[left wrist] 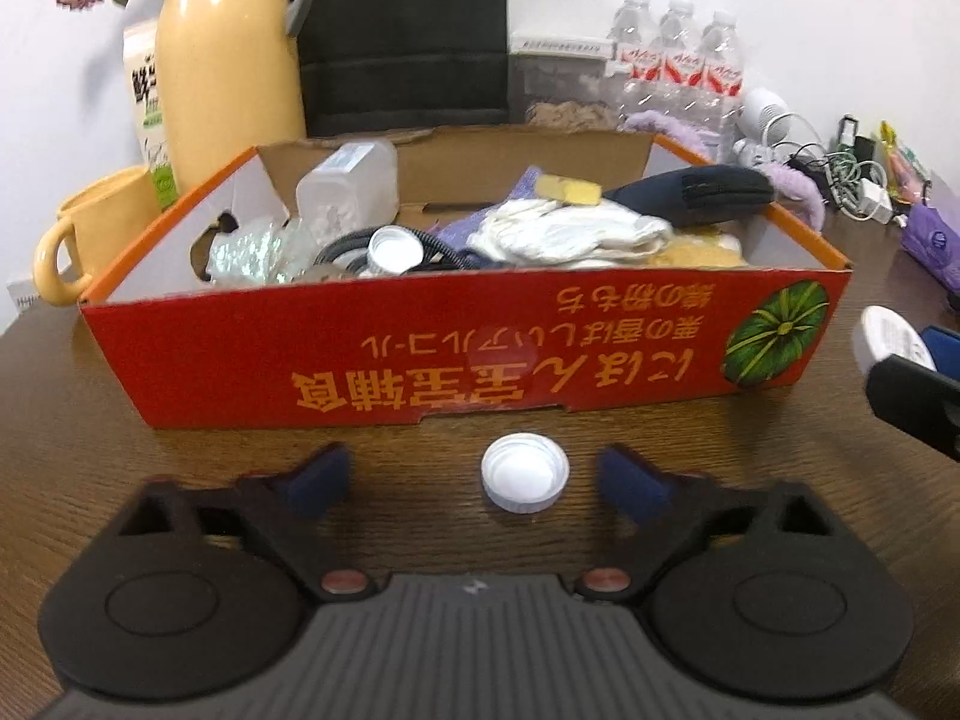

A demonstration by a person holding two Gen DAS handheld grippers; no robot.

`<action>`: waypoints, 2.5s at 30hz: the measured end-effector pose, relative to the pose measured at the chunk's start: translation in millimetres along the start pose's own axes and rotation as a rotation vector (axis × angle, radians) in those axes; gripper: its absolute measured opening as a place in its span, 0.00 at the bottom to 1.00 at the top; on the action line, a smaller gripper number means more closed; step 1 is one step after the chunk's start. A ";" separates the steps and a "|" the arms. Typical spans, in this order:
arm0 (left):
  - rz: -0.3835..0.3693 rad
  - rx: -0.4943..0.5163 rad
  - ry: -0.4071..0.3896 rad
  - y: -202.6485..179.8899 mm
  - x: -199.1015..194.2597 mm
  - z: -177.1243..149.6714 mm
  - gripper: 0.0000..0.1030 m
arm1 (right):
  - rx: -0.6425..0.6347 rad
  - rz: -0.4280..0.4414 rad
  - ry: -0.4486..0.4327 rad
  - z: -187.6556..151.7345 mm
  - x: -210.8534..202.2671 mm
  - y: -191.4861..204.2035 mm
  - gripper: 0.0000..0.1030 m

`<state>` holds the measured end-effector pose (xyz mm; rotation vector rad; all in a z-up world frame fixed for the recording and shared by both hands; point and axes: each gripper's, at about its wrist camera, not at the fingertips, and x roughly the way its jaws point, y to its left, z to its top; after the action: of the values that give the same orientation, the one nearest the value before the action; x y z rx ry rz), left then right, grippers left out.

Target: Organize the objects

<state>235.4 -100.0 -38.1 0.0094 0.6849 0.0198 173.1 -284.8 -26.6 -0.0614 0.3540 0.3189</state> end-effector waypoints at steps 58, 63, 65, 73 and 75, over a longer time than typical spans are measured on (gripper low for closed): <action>-0.055 -0.018 -0.403 104.8 -11.5 92.0 1.00 | -0.084 0.010 -0.029 79.5 129.4 40.7 1.00; -0.029 -0.023 -0.393 104.9 -29.3 88.5 1.00 | -0.095 -0.022 -0.024 83.9 113.5 42.2 1.00; -0.023 -0.027 -0.369 105.4 -37.0 85.0 1.00 | -0.089 -0.024 -0.025 84.3 103.7 42.7 1.00; -0.007 -0.047 -0.312 106.0 -79.6 56.0 1.00 | -0.059 -0.037 0.002 81.9 52.5 48.1 1.00; -0.004 -0.049 -0.290 106.4 -88.9 48.4 1.00 | -0.047 -0.027 0.015 78.7 38.7 50.7 1.00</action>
<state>195.6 4.3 57.2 -0.0360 0.3944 0.0313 217.5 -216.3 33.3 -0.1148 0.3598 0.2998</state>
